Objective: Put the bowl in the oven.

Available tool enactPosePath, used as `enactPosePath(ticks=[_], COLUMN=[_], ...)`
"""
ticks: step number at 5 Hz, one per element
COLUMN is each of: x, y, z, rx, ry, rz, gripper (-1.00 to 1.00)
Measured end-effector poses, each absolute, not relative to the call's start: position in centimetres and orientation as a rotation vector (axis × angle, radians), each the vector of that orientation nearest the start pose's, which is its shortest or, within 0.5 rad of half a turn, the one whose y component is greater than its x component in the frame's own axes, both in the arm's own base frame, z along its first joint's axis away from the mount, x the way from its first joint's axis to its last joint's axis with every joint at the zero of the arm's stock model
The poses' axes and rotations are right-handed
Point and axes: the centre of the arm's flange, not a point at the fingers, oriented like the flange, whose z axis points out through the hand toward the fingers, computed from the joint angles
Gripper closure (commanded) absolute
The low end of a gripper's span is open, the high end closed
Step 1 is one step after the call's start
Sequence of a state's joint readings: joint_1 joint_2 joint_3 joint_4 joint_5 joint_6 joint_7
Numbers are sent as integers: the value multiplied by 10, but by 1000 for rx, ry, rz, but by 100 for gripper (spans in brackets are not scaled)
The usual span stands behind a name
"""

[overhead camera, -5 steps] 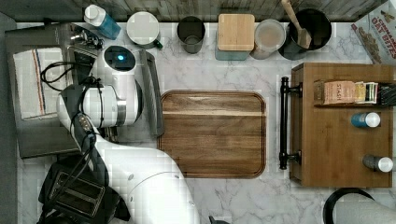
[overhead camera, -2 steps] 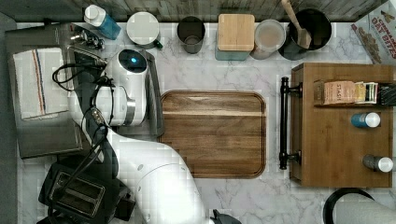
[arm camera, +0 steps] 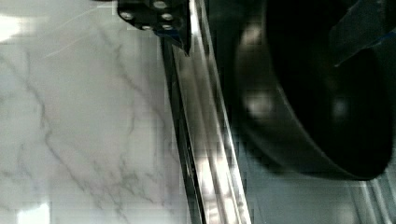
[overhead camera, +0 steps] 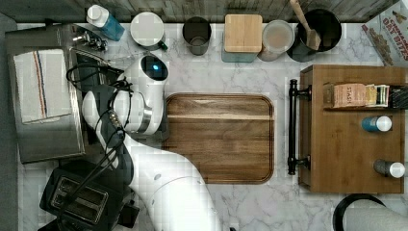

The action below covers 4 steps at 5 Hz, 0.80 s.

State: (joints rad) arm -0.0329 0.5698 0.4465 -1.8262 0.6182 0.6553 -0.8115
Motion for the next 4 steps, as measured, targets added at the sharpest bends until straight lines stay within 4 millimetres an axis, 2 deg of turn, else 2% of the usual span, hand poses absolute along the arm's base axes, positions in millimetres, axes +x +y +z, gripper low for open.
enactPosePath(ticks=[1, 3, 4], x=[583, 592, 597], y=[227, 164, 147], z=[265, 305, 311], rx=[-2434, -2455, -2457], ry=[142, 3, 18], rz=[334, 249, 217], gripper=[-100, -100, -100])
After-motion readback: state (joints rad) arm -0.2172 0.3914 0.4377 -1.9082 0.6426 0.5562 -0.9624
